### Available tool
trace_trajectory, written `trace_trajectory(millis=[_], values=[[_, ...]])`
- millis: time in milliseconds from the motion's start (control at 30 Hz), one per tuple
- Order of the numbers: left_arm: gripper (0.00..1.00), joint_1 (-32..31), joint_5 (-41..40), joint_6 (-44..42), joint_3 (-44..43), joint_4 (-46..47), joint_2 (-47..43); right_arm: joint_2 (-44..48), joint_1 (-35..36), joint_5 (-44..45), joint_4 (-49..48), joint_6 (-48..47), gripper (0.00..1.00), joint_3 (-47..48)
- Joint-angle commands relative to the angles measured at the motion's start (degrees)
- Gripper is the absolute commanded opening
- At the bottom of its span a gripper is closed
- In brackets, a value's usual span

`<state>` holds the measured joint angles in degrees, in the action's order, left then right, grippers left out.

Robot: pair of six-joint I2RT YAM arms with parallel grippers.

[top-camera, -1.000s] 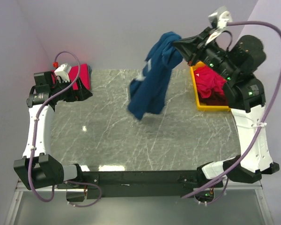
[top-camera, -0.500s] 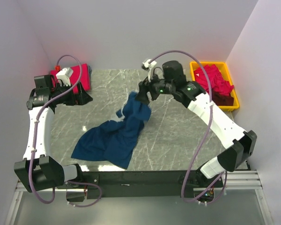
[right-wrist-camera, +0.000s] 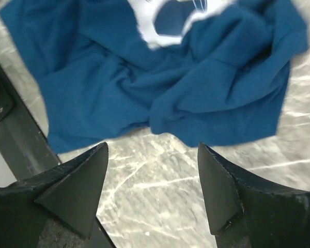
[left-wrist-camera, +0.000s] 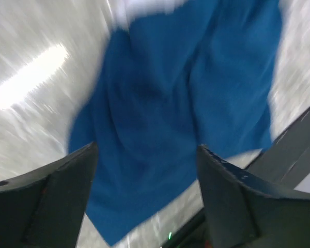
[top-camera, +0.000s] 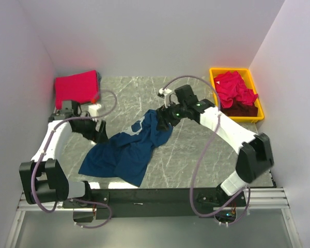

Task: Fold and stack the t-shirts
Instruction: Flatten the tshirt out

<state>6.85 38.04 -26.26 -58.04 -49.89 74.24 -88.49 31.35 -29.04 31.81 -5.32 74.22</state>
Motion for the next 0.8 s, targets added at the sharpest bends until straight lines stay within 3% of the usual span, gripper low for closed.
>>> trace_trajectory(millis=[0,233,433,500,600,767], values=[[0.80,-3.32,-8.75,-9.06,4.24,-3.81,0.12,-6.59,-0.06,2.05,-4.19,4.95,0.76,-0.99],[0.80,-11.77,-22.46,-4.68,12.50,5.83,-1.21,-17.85,-0.07,7.76,-7.29,7.70,0.75,2.68],[0.70,-12.39,-24.95,-2.22,12.52,9.81,5.04,-22.95,-0.50,11.72,-7.12,7.87,0.75,5.15],[0.65,-12.39,-21.98,-2.65,10.07,8.33,3.91,-22.61,-1.99,10.15,-7.38,8.57,0.74,4.54],[0.68,-13.44,-11.96,-2.75,5.85,6.82,-2.13,-19.46,-5.85,3.15,-7.55,10.59,0.74,2.43],[0.77,-27.38,-17.63,3.05,0.57,14.02,-3.75,-11.98,-13.59,-4.70,-8.43,13.40,0.74,-3.10]])
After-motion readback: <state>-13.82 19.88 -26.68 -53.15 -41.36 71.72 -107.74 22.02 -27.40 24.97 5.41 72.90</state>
